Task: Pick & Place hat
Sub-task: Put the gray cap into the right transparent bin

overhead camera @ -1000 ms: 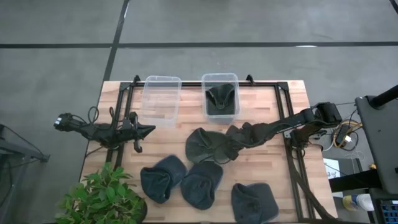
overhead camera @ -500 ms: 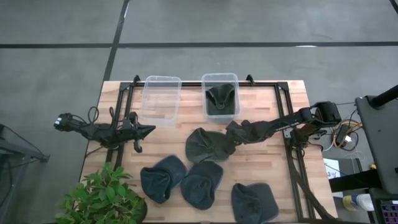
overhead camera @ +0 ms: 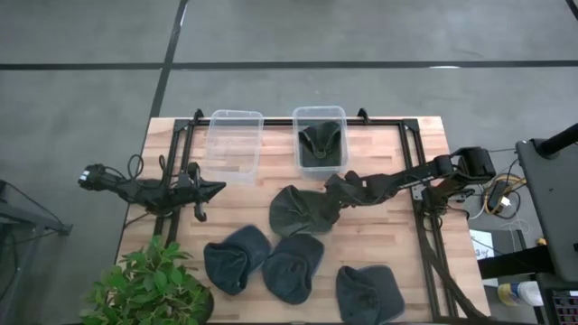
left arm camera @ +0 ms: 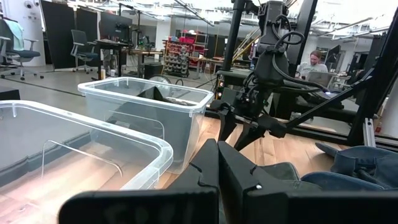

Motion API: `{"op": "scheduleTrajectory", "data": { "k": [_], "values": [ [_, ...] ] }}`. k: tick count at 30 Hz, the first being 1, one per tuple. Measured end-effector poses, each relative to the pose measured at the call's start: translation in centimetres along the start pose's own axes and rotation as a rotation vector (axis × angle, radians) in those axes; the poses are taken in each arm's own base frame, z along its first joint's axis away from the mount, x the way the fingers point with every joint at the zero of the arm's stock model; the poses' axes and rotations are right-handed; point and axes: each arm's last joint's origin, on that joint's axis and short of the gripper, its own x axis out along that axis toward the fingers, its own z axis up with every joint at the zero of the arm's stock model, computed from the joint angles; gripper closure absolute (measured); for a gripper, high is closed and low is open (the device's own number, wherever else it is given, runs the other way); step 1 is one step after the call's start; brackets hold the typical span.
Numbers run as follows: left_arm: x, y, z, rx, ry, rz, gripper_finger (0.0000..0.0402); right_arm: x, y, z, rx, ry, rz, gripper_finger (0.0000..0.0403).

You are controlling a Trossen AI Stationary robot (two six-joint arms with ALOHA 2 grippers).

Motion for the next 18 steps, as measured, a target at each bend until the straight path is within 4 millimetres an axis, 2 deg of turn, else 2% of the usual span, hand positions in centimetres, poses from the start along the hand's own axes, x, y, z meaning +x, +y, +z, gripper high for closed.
{"op": "scheduleTrajectory", "data": {
  "k": [13,18],
  "values": [
    [0.0,0.0,0.0,0.000,0.000,0.000,0.0402,2.4,0.1,-1.0,0.031,0.068,0.003,0.0190],
    [0.0,0.0,0.0,0.000,0.000,0.000,0.0402,2.2,0.3,-0.7,0.028,0.047,0.030,0.0218]
  ]
}}
